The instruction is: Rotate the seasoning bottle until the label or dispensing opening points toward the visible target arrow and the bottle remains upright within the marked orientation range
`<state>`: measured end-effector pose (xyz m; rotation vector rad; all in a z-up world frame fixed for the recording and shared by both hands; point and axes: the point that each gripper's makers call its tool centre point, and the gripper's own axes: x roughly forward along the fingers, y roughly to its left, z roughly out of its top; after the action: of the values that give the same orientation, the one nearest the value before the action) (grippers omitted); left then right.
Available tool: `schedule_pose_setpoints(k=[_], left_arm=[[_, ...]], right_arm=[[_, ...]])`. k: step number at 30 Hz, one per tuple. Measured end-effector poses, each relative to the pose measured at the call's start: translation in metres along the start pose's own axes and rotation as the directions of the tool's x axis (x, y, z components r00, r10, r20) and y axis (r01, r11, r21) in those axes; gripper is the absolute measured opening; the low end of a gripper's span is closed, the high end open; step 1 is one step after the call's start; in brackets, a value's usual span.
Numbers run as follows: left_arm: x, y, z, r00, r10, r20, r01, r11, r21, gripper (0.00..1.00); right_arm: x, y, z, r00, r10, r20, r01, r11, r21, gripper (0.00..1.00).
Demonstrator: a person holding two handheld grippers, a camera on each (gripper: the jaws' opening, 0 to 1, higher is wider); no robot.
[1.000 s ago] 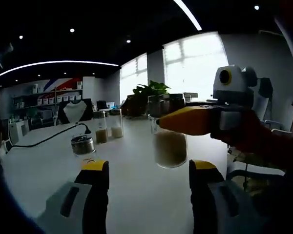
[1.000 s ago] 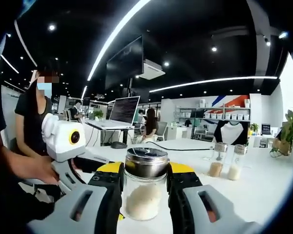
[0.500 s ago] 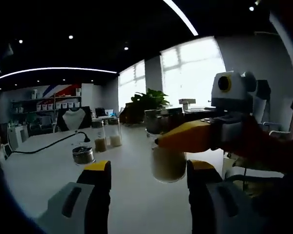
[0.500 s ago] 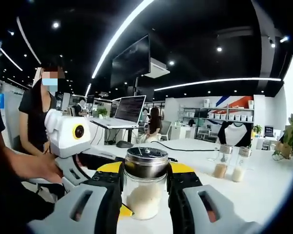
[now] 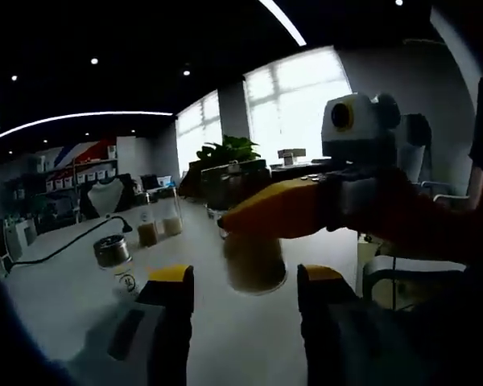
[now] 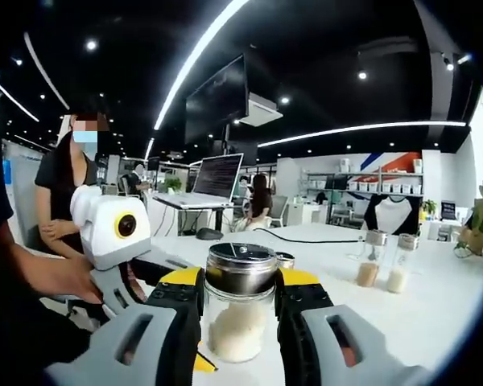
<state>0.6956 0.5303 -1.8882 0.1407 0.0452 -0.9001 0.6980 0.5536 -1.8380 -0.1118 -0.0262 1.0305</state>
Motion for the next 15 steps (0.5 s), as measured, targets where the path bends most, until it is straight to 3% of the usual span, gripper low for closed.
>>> schedule_pose_setpoints(k=[2, 6, 9, 11, 15], left_arm=[[-0.004, -0.001, 0.001, 1.0, -0.013, 0.017, 0.013, 1.0, -0.025, 0.48], [-0.009, 0.002, 0.005, 0.999, -0.02, 0.039, 0.021, 0.999, -0.04, 0.46], [-0.011, -0.012, 0.006, 0.99, -0.129, 0.057, 0.131, 0.991, -0.042, 0.38], [-0.011, -0.008, 0.003, 0.993, -0.11, 0.049, 0.112, 0.993, -0.04, 0.39], [-0.009, -0.012, 0.007, 0.985, -0.149, 0.086, 0.156, 0.984, -0.087, 0.39]], right_arm=[[0.003, 0.005, 0.002, 1.0, 0.018, 0.005, -0.018, 1.0, -0.009, 0.32], [0.005, 0.029, 0.004, 0.989, 0.141, 0.044, -0.142, 0.99, 0.019, 0.32], [0.005, 0.03, 0.004, 0.985, 0.154, 0.071, -0.157, 0.987, 0.039, 0.32], [0.005, 0.028, 0.002, 0.986, 0.157, 0.06, -0.161, 0.985, 0.068, 0.32], [0.003, 0.031, 0.006, 0.981, 0.18, 0.07, -0.184, 0.981, 0.062, 0.32]])
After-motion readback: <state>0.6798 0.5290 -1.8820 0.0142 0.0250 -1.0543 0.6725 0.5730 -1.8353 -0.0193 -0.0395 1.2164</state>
